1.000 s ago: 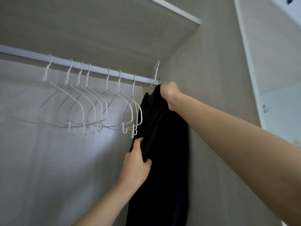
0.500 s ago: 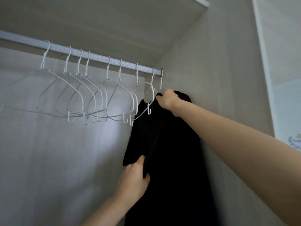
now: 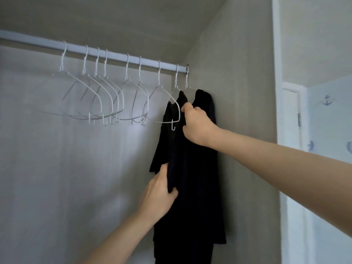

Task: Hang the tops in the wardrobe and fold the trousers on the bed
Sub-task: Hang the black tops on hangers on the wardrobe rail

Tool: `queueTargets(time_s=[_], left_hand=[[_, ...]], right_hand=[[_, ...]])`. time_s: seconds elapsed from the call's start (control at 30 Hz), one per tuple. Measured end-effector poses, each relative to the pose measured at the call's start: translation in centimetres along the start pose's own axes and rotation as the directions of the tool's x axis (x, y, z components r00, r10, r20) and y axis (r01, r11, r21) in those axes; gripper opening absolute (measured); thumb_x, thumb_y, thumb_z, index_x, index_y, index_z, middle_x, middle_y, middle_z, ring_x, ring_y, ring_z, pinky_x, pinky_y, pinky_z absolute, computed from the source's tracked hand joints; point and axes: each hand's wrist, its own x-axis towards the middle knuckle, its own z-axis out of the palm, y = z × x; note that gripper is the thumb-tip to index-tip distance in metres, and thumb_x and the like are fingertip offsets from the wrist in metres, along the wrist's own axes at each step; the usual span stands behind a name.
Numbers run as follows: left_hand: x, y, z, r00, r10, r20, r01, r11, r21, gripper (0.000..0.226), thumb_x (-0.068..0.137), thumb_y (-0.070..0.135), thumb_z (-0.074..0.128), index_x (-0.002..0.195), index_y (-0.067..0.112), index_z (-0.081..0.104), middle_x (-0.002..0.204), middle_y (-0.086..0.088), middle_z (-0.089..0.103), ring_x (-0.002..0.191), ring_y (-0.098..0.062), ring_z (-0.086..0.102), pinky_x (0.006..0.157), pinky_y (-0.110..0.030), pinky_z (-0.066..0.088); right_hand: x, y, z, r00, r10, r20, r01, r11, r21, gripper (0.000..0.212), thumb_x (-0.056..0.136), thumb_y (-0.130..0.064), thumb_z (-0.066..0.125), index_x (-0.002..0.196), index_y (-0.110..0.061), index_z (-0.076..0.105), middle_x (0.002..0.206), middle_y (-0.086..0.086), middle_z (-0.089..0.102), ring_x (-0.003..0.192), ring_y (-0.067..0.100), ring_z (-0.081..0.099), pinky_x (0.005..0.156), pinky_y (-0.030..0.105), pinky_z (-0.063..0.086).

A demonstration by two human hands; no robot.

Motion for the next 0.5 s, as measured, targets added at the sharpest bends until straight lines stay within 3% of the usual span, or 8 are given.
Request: queueTargets(time_s=[0.1, 0.27, 0.37, 0.5], left_hand=[[-1.9, 1.5, -0.5, 1.0, -0.023, 0.018, 0.022, 0.999, 0.029, 0.064, 0.088, 0.009, 0.06, 0.141, 0.028, 0.03, 0.114, 0.004, 0.064, 0.1, -0.017, 0.064, 0.08, -0.024, 0.05], [-5.9, 3.8, -1.6, 0.989, -0.142, 0.03, 0.135, 0.975, 0.174, 0.058, 0.089, 0.014, 0.057, 0.14, 0.027, 0.032, 0.102, 0.001, 0.063, 0.079, -0.018, 0.063, 0.077, -0.039, 0.054], [-9.2, 6.4, -2.3, 0.974, -0.227, -0.012, 0.224, 0.951, 0.214, 0.051, 0.092, 0.017, 0.057, 0.139, 0.023, 0.038, 0.108, 0.003, 0.059, 0.075, -0.014, 0.057, 0.079, -0.033, 0.051], [-14.3, 10.2, -2.8, 0.947, -0.304, -0.104, 0.32, 0.917, 0.24, 0.042, 0.092, 0.017, 0.056, 0.132, 0.024, 0.045, 0.1, 0.009, 0.06, 0.067, -0.012, 0.06, 0.065, -0.025, 0.049]], right_hand=[[-3.5, 0.7, 0.3, 0.996, -0.052, 0.073, 0.05, 0.998, 0.025, 0.05, 0.088, -0.009, 0.052, 0.134, -0.005, 0.032, 0.121, 0.021, 0.045, 0.11, 0.04, 0.049, 0.094, 0.04, 0.043], [-10.2, 2.4, -0.5, 0.97, -0.215, 0.116, 0.203, 0.973, 0.11, 0.053, 0.092, -0.017, 0.052, 0.138, -0.005, 0.029, 0.122, 0.018, 0.048, 0.11, 0.035, 0.052, 0.094, 0.042, 0.044], [-14.5, 3.9, -1.3, 0.932, -0.336, 0.132, 0.308, 0.93, 0.199, 0.054, 0.095, -0.021, 0.051, 0.141, -0.006, 0.028, 0.13, 0.015, 0.047, 0.113, 0.03, 0.053, 0.095, 0.042, 0.046], [-19.7, 5.4, -2.1, 0.89, -0.434, 0.142, 0.377, 0.873, 0.309, 0.06, 0.097, -0.023, 0.048, 0.149, -0.013, 0.019, 0.139, 0.006, 0.044, 0.12, 0.021, 0.049, 0.1, 0.032, 0.041]])
